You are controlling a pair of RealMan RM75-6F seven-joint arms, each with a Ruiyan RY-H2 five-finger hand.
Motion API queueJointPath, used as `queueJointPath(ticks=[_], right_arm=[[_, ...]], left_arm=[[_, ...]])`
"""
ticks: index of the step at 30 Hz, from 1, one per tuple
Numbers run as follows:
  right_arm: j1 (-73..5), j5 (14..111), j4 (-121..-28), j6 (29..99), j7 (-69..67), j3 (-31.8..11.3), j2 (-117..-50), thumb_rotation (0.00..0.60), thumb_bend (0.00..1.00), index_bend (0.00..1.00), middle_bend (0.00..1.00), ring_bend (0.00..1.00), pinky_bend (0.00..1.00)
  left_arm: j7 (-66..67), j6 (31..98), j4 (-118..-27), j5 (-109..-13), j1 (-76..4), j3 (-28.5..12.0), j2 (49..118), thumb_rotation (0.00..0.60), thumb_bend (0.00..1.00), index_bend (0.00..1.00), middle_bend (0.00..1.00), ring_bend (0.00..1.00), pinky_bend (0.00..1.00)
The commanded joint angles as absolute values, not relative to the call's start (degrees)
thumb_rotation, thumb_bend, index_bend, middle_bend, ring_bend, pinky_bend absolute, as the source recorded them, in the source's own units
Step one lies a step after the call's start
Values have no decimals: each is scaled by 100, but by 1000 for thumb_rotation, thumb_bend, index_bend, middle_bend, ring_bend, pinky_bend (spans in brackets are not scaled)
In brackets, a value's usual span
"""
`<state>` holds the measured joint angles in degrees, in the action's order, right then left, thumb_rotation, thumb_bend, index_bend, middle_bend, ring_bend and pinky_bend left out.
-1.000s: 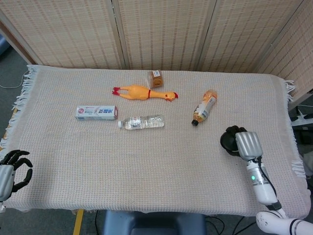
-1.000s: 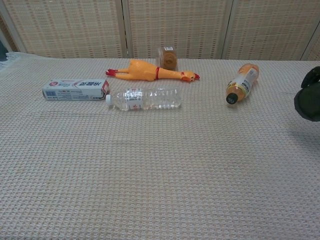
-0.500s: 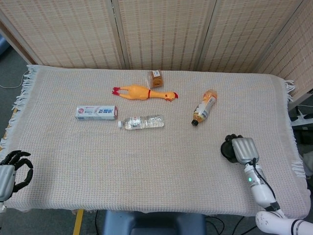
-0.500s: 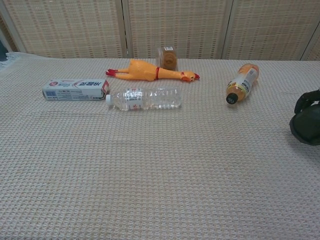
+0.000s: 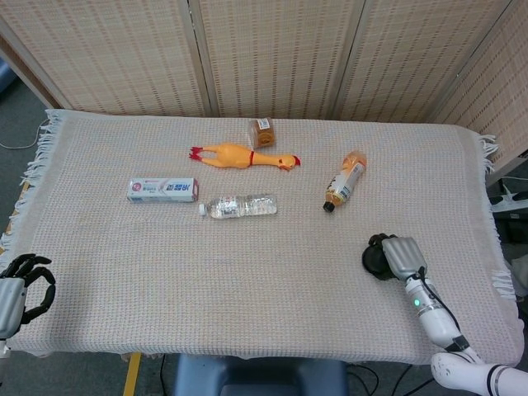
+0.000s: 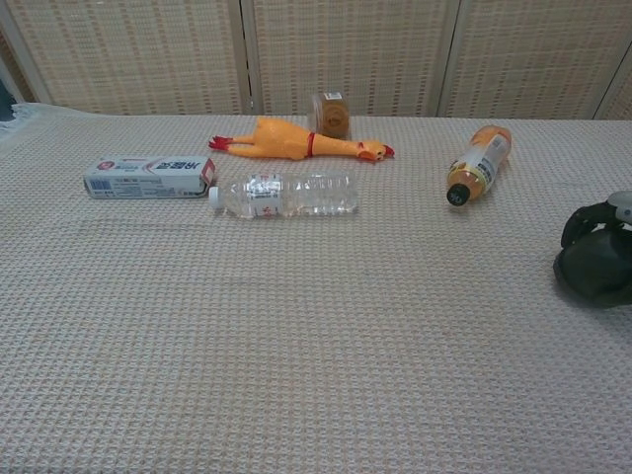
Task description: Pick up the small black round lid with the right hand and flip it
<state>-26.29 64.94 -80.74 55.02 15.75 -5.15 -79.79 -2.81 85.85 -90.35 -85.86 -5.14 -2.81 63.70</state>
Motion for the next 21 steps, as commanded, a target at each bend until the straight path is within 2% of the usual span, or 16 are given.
queueJointPath(ticks=[1, 2, 4, 6, 14, 21], right_arm=[[-2666, 6364, -8149, 5326, 1673, -465, -7868, 600, 304, 397, 192, 176, 517], [-2680, 6308, -8164, 5290, 1726, -458, -7844, 600, 304, 328, 115, 107, 497], [-2692, 6236, -8175, 5263, 1791, -450, -7829, 600, 303, 244, 29, 32, 448], [-2705, 6167, -8184, 5238, 1849, -439, -7818, 600, 303, 203, 2, 5, 413], [-2736, 6101, -8242, 5213, 1890, -409, -7768, 600, 302, 75, 0, 0, 299], [-2694, 6289, -8332, 5350, 1777, -375, -7678, 600, 262, 0, 0, 0, 89]], left_arm=[[-278, 8588, -9037, -8591, -514, -281, 6369, 600, 441, 561, 314, 203, 452], [-274, 8591, -9039, -8594, -514, -281, 6369, 600, 441, 561, 315, 206, 452], [-267, 8590, -9041, -8596, -512, -277, 6370, 600, 441, 563, 317, 212, 452], [-258, 8584, -9043, -8593, -513, -276, 6371, 600, 442, 564, 320, 215, 452], [-247, 8579, -9039, -8588, -519, -283, 6377, 600, 440, 567, 321, 214, 453], [-245, 8575, -9041, -8587, -519, -282, 6376, 600, 440, 567, 321, 215, 453]])
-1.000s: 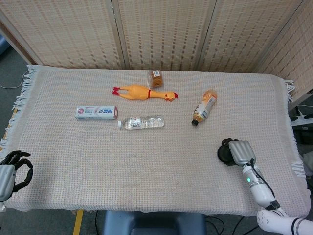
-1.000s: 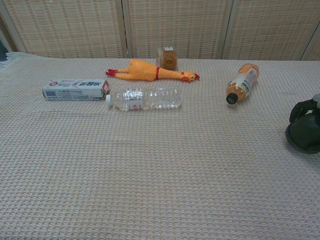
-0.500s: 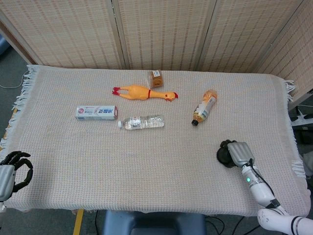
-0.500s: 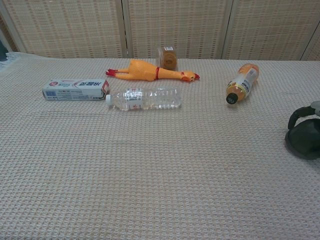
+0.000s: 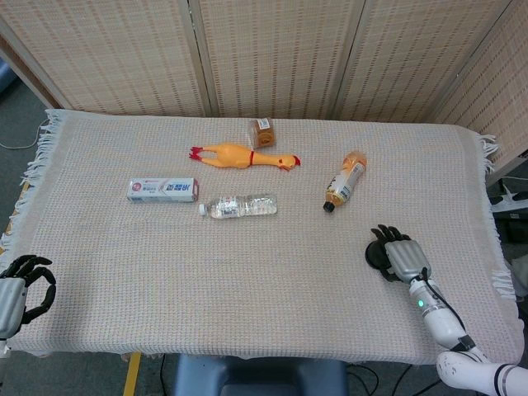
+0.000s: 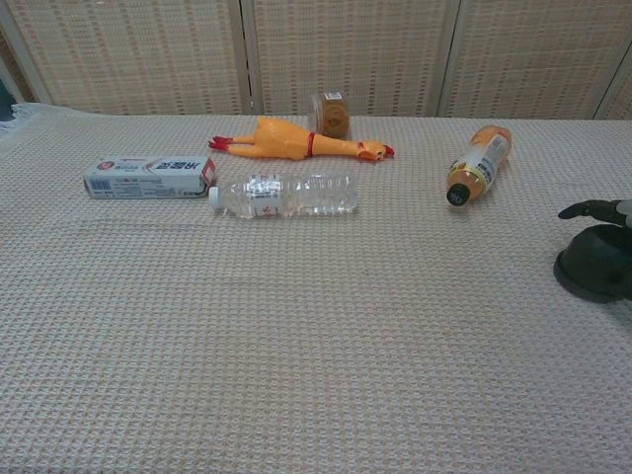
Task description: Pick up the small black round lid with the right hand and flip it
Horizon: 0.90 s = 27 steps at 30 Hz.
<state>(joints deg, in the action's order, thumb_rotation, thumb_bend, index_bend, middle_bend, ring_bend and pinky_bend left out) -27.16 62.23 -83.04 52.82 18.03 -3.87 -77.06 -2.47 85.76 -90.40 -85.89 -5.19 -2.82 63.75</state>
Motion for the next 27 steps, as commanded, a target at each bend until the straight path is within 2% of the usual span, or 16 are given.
queueJointPath(ticks=[1, 4, 8, 13, 14, 17, 19, 27], right_arm=[[-2678, 6330, -8337, 5406, 1773, -370, -7676, 600, 246, 0, 0, 0, 60], [-2606, 6491, -8342, 5631, 1723, -364, -7696, 600, 205, 0, 0, 0, 14], [-2514, 6645, -8283, 5882, 1643, -367, -7787, 600, 200, 4, 1, 0, 46], [-2517, 6695, -8161, 5857, 1633, -348, -7879, 600, 199, 89, 40, 21, 235], [-2523, 6709, -8114, 5863, 1635, -355, -7912, 600, 199, 108, 55, 37, 253], [-2512, 6794, -7974, 5958, 1573, -384, -8044, 600, 200, 216, 180, 140, 330], [-2497, 6875, -7902, 6036, 1526, -392, -8102, 600, 199, 313, 254, 217, 394], [-2397, 7196, -7672, 6458, 1333, -461, -8289, 600, 199, 477, 362, 353, 515]], left_arm=[[-243, 8575, -9042, -8587, -519, -282, 6375, 600, 440, 567, 321, 215, 453], [-235, 8574, -9043, -8587, -520, -282, 6378, 600, 440, 568, 321, 215, 453], [-244, 8604, -9019, -8633, -524, -281, 6392, 600, 440, 572, 325, 217, 453], [-245, 8635, -8983, -8654, -519, -282, 6417, 600, 441, 579, 333, 226, 464], [-245, 8630, -8981, -8643, -519, -285, 6420, 600, 440, 579, 333, 226, 465], [-254, 8628, -8971, -8627, -523, -297, 6429, 600, 440, 577, 332, 226, 465], [-260, 8632, -8967, -8626, -521, -298, 6432, 600, 440, 576, 332, 226, 466], [-255, 8637, -8961, -8613, -519, -305, 6440, 600, 441, 576, 327, 226, 469]])
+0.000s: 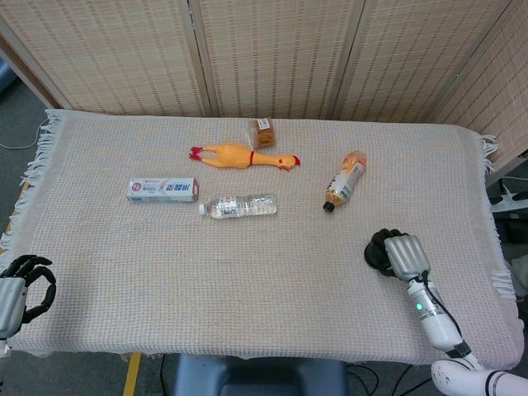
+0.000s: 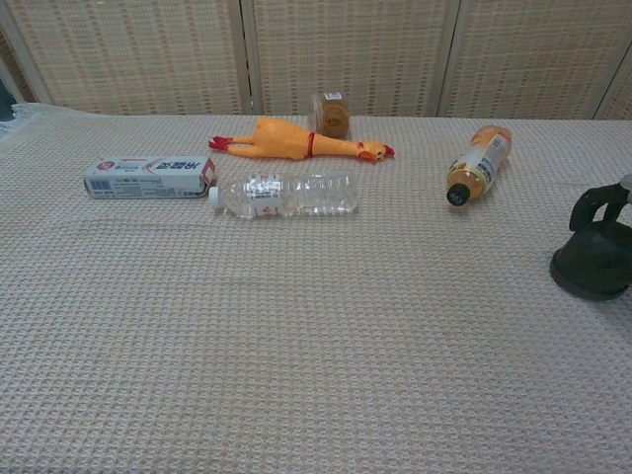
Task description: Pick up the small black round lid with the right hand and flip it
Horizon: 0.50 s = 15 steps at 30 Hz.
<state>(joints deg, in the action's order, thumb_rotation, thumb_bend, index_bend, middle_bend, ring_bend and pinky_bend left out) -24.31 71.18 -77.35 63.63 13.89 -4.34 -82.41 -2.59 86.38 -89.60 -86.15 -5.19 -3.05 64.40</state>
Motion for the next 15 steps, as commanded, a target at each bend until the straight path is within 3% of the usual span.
queueJointPath(ticks=[1, 5, 15], right_arm=[[-2387, 7220, -7649, 6498, 1319, -471, -8304, 600, 200, 498, 374, 365, 528], [-2355, 7274, -7599, 6578, 1274, -502, -8329, 600, 199, 551, 396, 387, 551], [-2197, 7527, -8030, 6880, 1054, -483, -8074, 600, 200, 554, 403, 395, 556]], left_arm=[[-252, 8635, -8962, -8613, -519, -304, 6440, 600, 441, 576, 326, 226, 469], [-240, 8632, -8969, -8612, -519, -303, 6441, 600, 441, 575, 326, 226, 469], [-247, 8631, -8975, -8598, -516, -307, 6435, 600, 440, 574, 326, 225, 469]])
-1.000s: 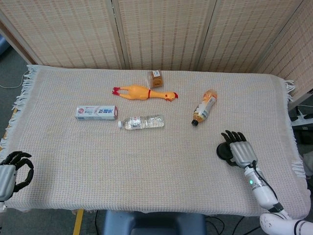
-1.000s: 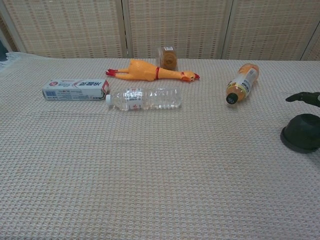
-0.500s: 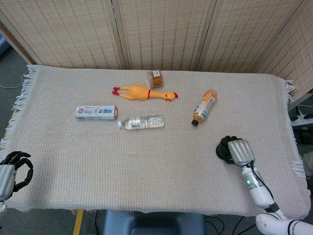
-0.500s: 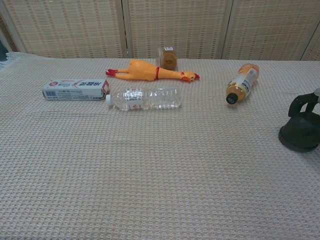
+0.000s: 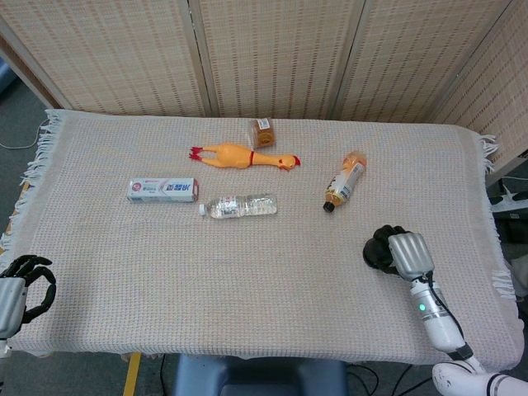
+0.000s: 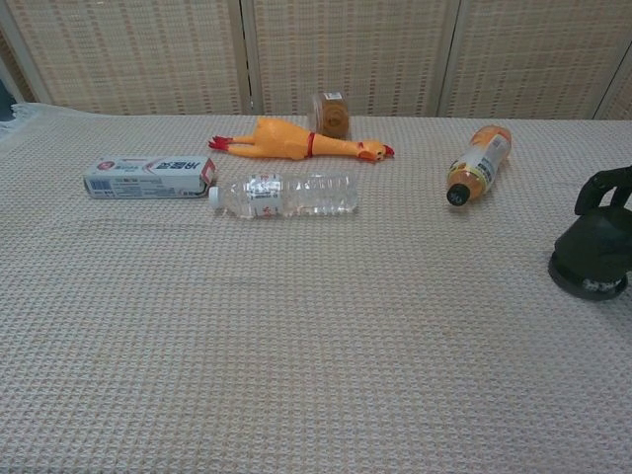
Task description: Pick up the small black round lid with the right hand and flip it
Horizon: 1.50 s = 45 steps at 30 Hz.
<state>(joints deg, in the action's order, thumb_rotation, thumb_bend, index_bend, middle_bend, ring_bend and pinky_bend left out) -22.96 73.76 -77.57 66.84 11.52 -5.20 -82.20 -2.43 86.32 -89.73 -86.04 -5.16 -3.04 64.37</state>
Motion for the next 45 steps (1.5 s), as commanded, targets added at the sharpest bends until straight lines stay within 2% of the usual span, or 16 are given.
queueJointPath(ticks=[1, 8, 14, 21, 26, 29, 32, 34, 37, 42, 45], right_arm=[[-2041, 7752, -8275, 7173, 1035, -367, -7910, 600, 200, 553, 404, 398, 558], [-1534, 7973, -8918, 7635, 1467, 28, -7231, 600, 200, 554, 405, 407, 567], [-1320, 8014, -8818, 7805, 1437, 72, -7170, 600, 199, 554, 405, 407, 567], [-1360, 7482, -8536, 7363, 1832, -61, -7326, 600, 199, 553, 405, 407, 567], [-1458, 7111, -8467, 6925, 1989, -133, -7365, 600, 200, 523, 402, 364, 563], [-1515, 7052, -8513, 6666, 1969, -92, -7275, 600, 200, 375, 317, 256, 479], [-1572, 7082, -8726, 6392, 1859, -7, -7040, 600, 199, 121, 84, 36, 234], [-1589, 7140, -8857, 6307, 1777, 32, -6892, 600, 180, 22, 10, 0, 116], [-1572, 7276, -9010, 6332, 1709, 82, -6707, 600, 136, 0, 0, 0, 13], [-1460, 7726, -9273, 6598, 1256, 150, -6435, 600, 97, 0, 0, 0, 0], [-1244, 8214, -9341, 7235, 573, 100, -6415, 600, 92, 0, 0, 0, 0]], left_arm=[[-252, 8633, -8980, -8595, -513, -307, 6431, 600, 440, 574, 326, 226, 469], [-268, 8654, -8996, -8626, -503, -295, 6420, 600, 441, 576, 325, 226, 469], [-233, 8630, -9013, -8620, -512, -291, 6425, 600, 441, 576, 326, 226, 470], [-245, 8631, -9007, -8607, -509, -297, 6426, 600, 441, 574, 326, 226, 470], [-247, 8595, -8994, -8585, -520, -299, 6428, 600, 441, 575, 326, 226, 470], [-244, 8597, -8998, -8592, -522, -297, 6427, 600, 440, 576, 326, 226, 470], [-247, 8610, -9004, -8599, -519, -299, 6426, 600, 441, 576, 326, 226, 470], [-248, 8610, -9004, -8598, -518, -300, 6425, 600, 441, 576, 326, 226, 470], [-243, 8603, -9005, -8596, -517, -294, 6424, 600, 441, 577, 326, 226, 470], [-236, 8613, -9003, -8601, -516, -296, 6427, 600, 441, 578, 326, 225, 470], [-241, 8612, -9006, -8597, -514, -297, 6424, 600, 441, 578, 326, 225, 470]])
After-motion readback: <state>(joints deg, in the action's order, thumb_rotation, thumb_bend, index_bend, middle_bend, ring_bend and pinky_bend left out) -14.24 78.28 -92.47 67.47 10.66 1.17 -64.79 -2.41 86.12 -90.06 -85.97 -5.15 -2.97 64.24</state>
